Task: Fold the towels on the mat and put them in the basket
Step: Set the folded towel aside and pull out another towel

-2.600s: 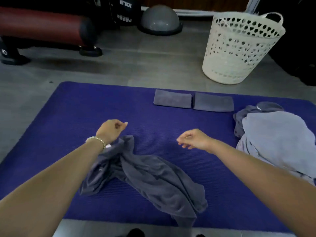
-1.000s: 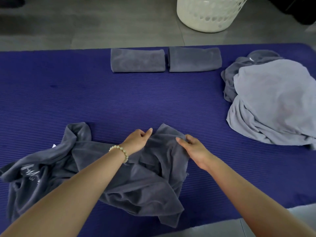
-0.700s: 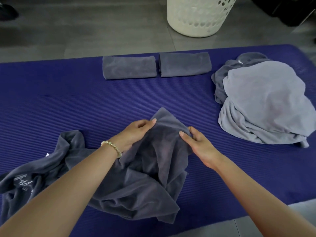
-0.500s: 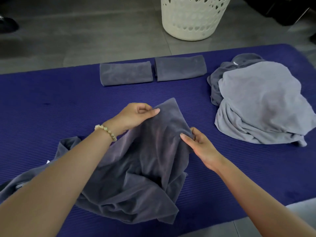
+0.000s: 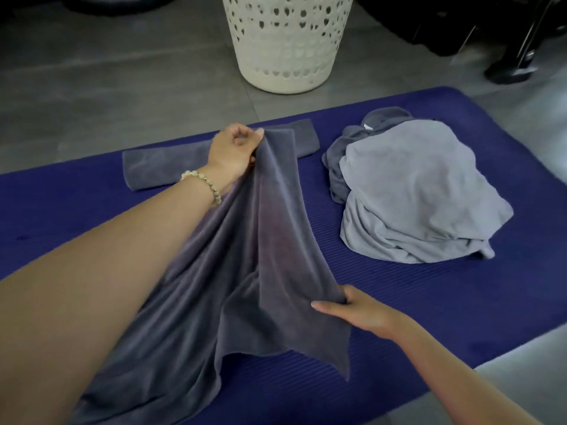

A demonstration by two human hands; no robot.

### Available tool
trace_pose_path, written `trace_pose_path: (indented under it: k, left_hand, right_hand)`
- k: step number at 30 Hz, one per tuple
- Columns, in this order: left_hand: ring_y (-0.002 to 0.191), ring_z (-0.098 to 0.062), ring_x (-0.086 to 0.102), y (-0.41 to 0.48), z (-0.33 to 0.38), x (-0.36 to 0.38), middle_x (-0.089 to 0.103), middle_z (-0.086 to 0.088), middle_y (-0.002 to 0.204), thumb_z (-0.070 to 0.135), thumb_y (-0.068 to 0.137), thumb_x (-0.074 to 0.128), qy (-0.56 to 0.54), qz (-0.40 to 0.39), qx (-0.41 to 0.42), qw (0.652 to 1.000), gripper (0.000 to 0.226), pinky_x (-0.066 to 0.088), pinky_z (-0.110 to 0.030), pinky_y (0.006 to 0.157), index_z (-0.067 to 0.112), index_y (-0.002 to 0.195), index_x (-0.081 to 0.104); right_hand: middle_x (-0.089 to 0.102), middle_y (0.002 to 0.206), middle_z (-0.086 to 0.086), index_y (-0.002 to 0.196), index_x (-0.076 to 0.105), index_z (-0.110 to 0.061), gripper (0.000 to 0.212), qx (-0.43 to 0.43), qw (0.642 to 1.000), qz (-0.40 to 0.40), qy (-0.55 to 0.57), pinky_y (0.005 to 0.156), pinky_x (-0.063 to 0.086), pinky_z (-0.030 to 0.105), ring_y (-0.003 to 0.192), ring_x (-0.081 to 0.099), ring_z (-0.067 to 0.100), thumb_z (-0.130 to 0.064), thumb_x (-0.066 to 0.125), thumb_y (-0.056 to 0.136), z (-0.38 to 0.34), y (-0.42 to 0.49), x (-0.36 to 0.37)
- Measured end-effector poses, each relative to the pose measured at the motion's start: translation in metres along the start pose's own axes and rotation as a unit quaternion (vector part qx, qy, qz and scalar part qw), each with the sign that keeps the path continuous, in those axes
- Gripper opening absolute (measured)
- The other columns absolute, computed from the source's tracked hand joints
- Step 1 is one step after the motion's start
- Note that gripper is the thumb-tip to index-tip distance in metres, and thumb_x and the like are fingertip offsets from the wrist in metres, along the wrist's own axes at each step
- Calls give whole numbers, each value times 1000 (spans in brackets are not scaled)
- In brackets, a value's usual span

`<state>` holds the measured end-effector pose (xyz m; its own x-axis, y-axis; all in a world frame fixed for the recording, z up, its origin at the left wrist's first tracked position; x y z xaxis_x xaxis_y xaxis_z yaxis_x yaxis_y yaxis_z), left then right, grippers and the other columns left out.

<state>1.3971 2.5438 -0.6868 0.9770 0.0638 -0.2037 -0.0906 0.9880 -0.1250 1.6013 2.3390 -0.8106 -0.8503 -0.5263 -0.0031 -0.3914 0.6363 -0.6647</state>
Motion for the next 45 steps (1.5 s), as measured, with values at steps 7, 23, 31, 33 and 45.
trace_pose_path:
  k: [7, 23, 31, 33, 45]
  left_hand:
    - [82, -10, 60, 34, -30, 64, 63, 2, 92, 28, 96, 56, 72, -45, 10, 996, 15, 45, -18, 76, 15, 103, 58]
    - [141, -17, 16, -141, -203, 111, 22, 6, 153, 46, 99, 36, 430, -230, 64, 871, 59, 14, -34, 117, 23, 151, 22]
    - [148, -13, -6, -159, -211, 110, -5, 6, 161, 47, 101, 26, 474, -261, 61, 839, 61, -5, -32, 119, 27, 153, 2]
    - [148, -13, -10, -163, -215, 110, -8, 6, 161, 48, 101, 25, 488, -276, 64, 825, 61, -6, -31, 118, 27, 153, 1]
    - [147, -13, 10, -162, -194, 14, 11, 5, 161, 51, 100, 25, 506, -292, -21, 811, 61, 12, -33, 117, 26, 154, 10]
  right_hand:
    - [73, 105, 12, 106, 72, -9, 50, 19, 983, 107, 151, 82, 53, 30, 97, 70, 24, -48, 73, 75, 17, -34, -87]
    - [47, 59, -3, 62, 44, -13, 40, 77, 890, 450, 4, 47, 33, 19, 52, 41, 10, -34, 62, 91, 111, -26, -90]
    - [43, 58, 1, 66, 49, -7, 40, 19, 888, 459, 14, 50, 35, 22, 52, 39, 11, -35, 60, 92, 117, -60, -114]
    - [47, 58, 1, 65, 49, -10, 40, 60, 882, 466, -25, 56, 38, 31, 55, 43, 15, -39, 59, 91, 131, -67, -122]
    - [17, 159, 1, 151, 21, -18, 62, -13, 847, 353, -398, 120, 11, 35, 147, 15, 20, -43, 41, 99, 62, 6, -61]
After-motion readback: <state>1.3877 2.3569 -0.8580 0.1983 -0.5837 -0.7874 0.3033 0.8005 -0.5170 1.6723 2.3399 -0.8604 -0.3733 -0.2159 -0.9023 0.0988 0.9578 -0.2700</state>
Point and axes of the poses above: each hand's wrist, its own y-axis towards the middle knuckle, its own x-axis out of the palm, z = x × y, the point moved 5 cm from there along y, towards the middle knuckle
